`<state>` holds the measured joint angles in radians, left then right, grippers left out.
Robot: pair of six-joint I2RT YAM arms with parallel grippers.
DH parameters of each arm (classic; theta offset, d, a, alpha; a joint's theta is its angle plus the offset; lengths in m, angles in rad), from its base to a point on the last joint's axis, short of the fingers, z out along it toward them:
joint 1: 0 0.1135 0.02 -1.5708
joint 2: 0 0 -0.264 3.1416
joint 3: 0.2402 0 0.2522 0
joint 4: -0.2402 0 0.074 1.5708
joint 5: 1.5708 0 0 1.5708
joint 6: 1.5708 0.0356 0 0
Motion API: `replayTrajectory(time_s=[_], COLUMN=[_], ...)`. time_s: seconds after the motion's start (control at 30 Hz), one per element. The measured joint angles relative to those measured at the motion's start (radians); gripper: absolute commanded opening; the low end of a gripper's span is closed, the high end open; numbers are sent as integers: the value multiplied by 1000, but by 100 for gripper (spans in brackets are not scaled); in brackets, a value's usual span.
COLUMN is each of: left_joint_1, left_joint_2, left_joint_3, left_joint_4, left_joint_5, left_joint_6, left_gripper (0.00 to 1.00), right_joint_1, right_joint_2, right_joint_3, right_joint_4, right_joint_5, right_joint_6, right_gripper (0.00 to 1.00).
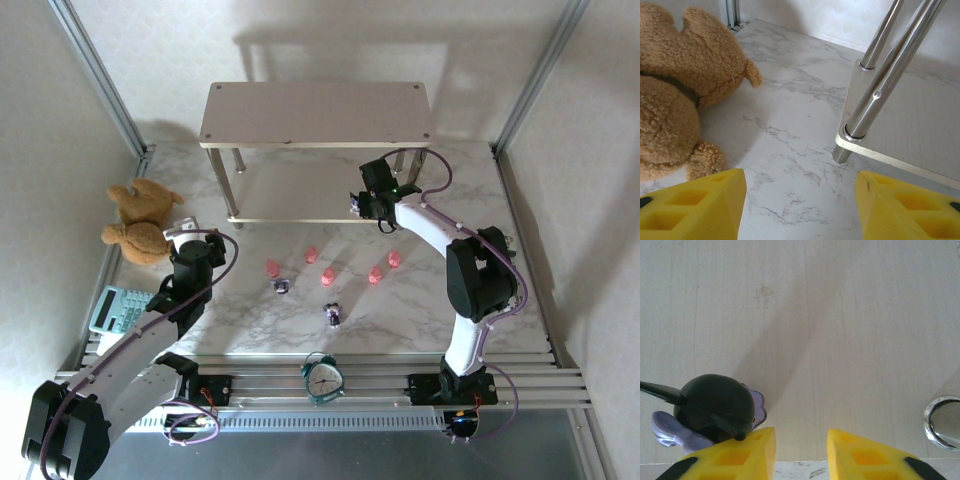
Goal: Place and organize the plastic toys onto the shelf
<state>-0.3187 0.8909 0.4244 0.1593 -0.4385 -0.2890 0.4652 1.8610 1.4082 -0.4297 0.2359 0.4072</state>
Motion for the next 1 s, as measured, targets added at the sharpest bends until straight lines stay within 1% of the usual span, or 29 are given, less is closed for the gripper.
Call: replayTrajectory(time_s=[0.83,1.0], left_joint_1=[0,0], left_joint_2=[2,3], left_joint_3=[0,0], left_joint_4=[0,0], left_joint_5=[0,0], left_joint_6=[0,0], left_gripper=[60,60], right_joint_1=[-14,-16], right_joint_2=[16,17], right_joint_3=[17,17], right_joint_4=[2,3], right_joint_5=[6,7], right_joint_6=[-12,-15], right_gripper=[33,36])
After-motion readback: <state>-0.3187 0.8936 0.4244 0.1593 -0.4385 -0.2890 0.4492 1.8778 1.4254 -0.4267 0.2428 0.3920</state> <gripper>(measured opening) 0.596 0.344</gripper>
